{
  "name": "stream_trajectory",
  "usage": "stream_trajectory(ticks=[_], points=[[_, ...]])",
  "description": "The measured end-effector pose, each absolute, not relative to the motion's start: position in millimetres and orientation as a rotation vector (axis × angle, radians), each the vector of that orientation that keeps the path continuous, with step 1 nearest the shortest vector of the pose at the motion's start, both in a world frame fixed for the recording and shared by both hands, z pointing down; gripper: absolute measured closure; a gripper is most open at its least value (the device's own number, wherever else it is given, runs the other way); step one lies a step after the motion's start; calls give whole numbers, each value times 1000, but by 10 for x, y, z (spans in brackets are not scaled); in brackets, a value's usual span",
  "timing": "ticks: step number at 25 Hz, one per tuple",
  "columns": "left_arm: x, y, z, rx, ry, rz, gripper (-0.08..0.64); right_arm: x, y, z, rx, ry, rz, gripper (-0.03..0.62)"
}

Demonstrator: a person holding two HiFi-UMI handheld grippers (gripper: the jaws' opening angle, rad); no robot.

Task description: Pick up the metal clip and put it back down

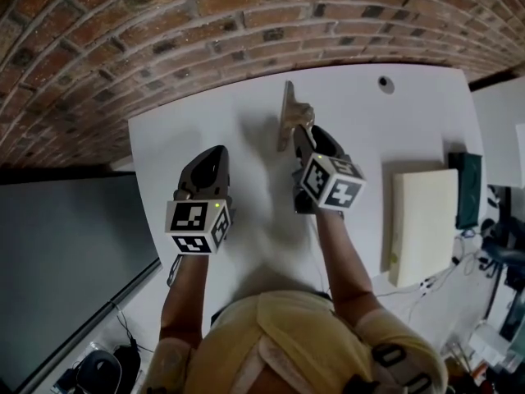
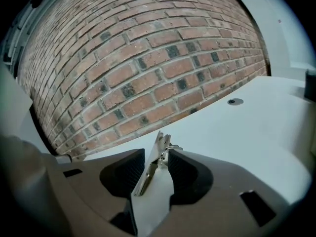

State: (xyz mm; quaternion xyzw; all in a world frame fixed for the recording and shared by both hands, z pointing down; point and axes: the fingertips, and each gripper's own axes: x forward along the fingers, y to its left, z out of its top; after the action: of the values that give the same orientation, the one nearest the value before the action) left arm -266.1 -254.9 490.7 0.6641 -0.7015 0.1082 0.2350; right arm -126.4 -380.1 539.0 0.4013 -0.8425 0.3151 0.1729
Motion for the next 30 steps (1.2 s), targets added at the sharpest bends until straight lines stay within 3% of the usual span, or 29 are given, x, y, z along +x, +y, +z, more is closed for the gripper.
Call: stream_trajectory(ticks=[27,30], points=[[-2805,-2774,5236,1804,-1886,248,555,-1402,-3993,5552,1184,-2377,944,465],[-2813,-2760,5250,1799,-1888,246,555,-1385,-3997,5561,1191,-2376,933,511]])
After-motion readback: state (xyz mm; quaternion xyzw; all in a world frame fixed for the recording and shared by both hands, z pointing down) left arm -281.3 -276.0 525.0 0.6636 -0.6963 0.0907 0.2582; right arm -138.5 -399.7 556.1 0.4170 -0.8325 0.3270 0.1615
